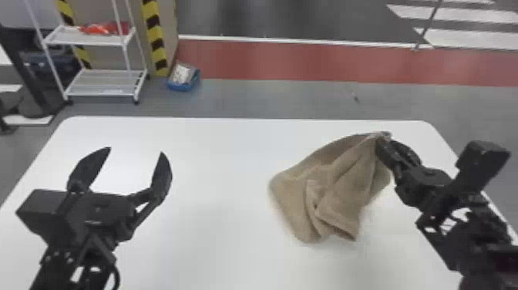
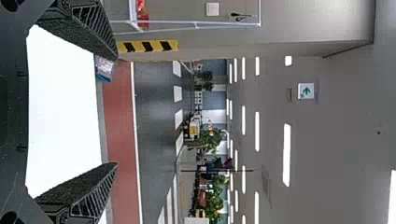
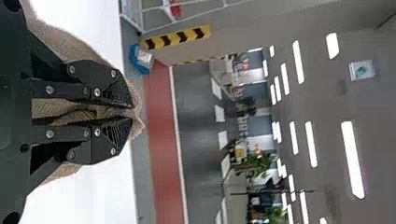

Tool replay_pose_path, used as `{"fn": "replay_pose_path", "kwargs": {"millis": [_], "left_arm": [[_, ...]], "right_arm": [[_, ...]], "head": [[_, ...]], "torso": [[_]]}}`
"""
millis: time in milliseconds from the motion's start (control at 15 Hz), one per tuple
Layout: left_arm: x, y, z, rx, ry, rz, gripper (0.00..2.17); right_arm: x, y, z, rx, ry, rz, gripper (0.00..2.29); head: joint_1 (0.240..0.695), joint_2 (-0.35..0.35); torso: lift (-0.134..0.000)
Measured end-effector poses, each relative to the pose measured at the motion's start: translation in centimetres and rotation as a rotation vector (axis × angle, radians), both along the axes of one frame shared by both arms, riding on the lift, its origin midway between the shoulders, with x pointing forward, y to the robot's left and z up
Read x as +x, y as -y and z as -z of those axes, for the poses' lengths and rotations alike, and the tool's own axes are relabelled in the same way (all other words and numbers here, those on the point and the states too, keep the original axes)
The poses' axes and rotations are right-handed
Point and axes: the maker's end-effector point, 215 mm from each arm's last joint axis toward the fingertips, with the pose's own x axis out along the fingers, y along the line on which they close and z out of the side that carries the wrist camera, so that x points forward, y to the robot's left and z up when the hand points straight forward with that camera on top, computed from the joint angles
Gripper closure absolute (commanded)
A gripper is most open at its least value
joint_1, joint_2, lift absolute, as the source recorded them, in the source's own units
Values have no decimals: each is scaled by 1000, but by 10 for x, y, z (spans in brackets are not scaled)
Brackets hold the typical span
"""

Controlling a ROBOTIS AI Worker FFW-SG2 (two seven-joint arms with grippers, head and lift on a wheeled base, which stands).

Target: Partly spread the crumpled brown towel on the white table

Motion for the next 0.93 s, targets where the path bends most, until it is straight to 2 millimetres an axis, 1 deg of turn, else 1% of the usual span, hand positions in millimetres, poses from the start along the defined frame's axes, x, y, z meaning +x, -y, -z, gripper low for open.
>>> {"fn": "replay_pose_path", "kwargs": {"millis": [67, 133, 200, 267, 333, 400, 467, 533, 600, 667, 733, 800, 867, 933], "left_arm": [[0, 0, 0, 0, 0, 0, 83], [0, 0, 0, 0, 0, 0, 83], [0, 0, 0, -1, 0, 1, 83], [0, 1, 1, -1, -1, 2, 83], [1, 1, 2, -2, -4, 3, 83], [2, 3, 4, -3, -7, 5, 83], [3, 6, 7, -3, -11, 10, 83], [5, 9, 9, -4, -14, 16, 83], [6, 11, 11, -4, -17, 19, 83], [6, 12, 12, -4, -19, 21, 83], [6, 12, 13, -4, -19, 21, 83], [6, 12, 13, -4, -18, 22, 83], [6, 12, 13, -4, -18, 22, 83], [6, 11, 13, -5, -18, 21, 83]], "right_arm": [[-2, 24, 23, -15, -70, 61, -2], [-9, 46, 40, -32, -127, 116, -1], [-19, 70, 52, -47, -172, 172, 26], [-30, 87, 55, -58, -191, 211, 36], [-43, 99, 52, -72, -197, 244, 73], [-54, 100, 46, -82, -193, 252, 178], [-64, 89, 36, -89, -180, 234, 218], [-70, 68, 26, -92, -160, 194, 218], [-73, 39, 19, -95, -139, 144, 259], [-74, 9, 18, -102, -124, 94, 296], [-74, -16, 22, -115, -124, 55, 343], [-73, -44, 31, -136, -133, 12, 343], [-73, -67, 42, -164, -145, -27, 343], [-74, -84, 51, -191, -157, -57, 346]], "head": [[695, -139], [695, -159], [695, -185], [695, -206], [695, -242], [695, -250], [695, -248], [695, -237], [695, -220], [695, -169], [695, -139], [695, -115], [695, -71], [695, -49]], "torso": [[-124], [-124], [-124], [-124], [-124], [-124], [-124], [-124], [-124], [-124], [-124], [-124], [-124], [-124]]}}
